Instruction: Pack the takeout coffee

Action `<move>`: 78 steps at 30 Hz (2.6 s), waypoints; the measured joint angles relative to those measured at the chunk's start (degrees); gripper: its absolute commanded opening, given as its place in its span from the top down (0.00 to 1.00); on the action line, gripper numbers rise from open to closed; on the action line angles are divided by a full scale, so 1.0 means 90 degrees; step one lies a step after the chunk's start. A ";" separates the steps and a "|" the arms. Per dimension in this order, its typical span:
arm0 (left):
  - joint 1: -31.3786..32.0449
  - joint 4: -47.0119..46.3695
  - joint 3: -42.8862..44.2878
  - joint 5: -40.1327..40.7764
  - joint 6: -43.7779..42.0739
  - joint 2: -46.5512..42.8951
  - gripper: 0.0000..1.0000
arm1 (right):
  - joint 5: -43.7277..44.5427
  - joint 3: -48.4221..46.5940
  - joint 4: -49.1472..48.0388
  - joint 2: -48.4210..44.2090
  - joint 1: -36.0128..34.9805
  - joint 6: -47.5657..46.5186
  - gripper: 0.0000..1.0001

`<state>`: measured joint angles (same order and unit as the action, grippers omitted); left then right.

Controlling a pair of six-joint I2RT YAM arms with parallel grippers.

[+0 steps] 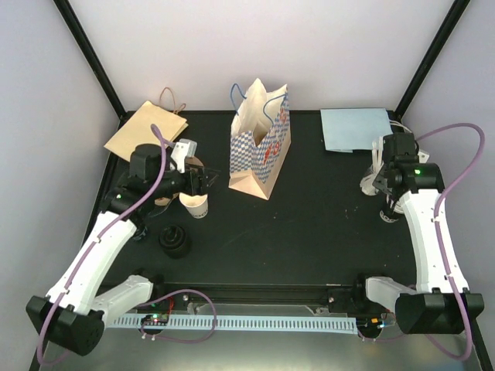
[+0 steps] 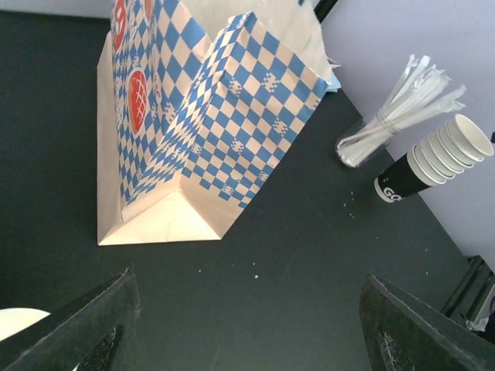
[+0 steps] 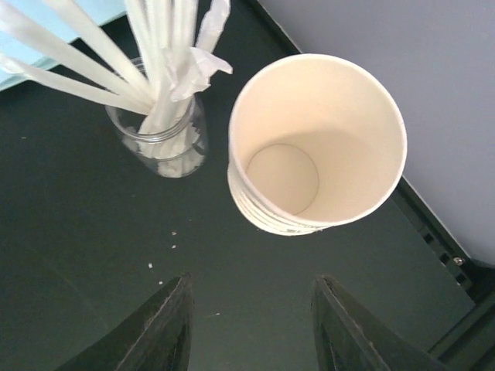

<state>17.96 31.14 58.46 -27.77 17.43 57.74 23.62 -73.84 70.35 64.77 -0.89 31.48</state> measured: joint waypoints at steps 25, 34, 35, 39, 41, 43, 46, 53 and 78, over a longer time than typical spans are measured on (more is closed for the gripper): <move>0.0143 -0.2436 -0.1090 -0.0420 -0.0534 -0.0044 0.01 | -0.0918 0.1030 -0.1897 -0.1566 0.0063 0.0056 0.45; 0.1001 -0.4976 -0.1231 -0.0381 -0.1093 0.0675 0.01 | -0.1173 0.0741 -0.2006 -0.1579 0.0068 -0.0087 0.41; 0.1064 -0.5132 -0.1205 -0.0369 -0.1146 0.0831 0.01 | -0.1168 0.0741 -0.1957 -0.1615 0.0068 -0.0119 0.40; 0.1222 -0.5433 -0.0891 -0.0367 -0.1248 0.1622 0.01 | -0.1175 0.0743 -0.1790 -0.1880 0.0068 -0.0211 0.39; 0.1280 -0.5588 -0.0743 -0.0318 -0.1435 0.1950 0.01 | -0.1185 0.0743 -0.1732 -0.1979 0.0068 -0.0228 0.39; 0.1426 -0.5603 -0.0534 -0.0245 -0.1783 0.2246 0.01 | -0.1188 0.0746 -0.1676 -0.2038 0.0068 -0.0243 0.39; 0.1654 -0.5610 -0.0131 -0.0197 -0.2249 0.2715 0.01 | -0.1185 0.0743 -0.1608 -0.1999 0.0068 -0.0255 0.39; 0.1829 -0.5649 0.0576 -0.0141 -0.2875 0.3565 0.01 | -0.1090 0.0629 -0.1469 -0.1724 0.0066 -0.0296 0.38; 0.1972 -0.5605 -0.0665 0.0546 -0.2135 0.1387 0.01 | -0.0682 0.0563 -0.0952 -0.1659 0.0068 -0.0321 0.38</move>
<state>35.70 -19.31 52.47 -22.85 -1.78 70.22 17.47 -68.77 61.78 49.84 -0.27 28.60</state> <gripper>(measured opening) 0.989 0.636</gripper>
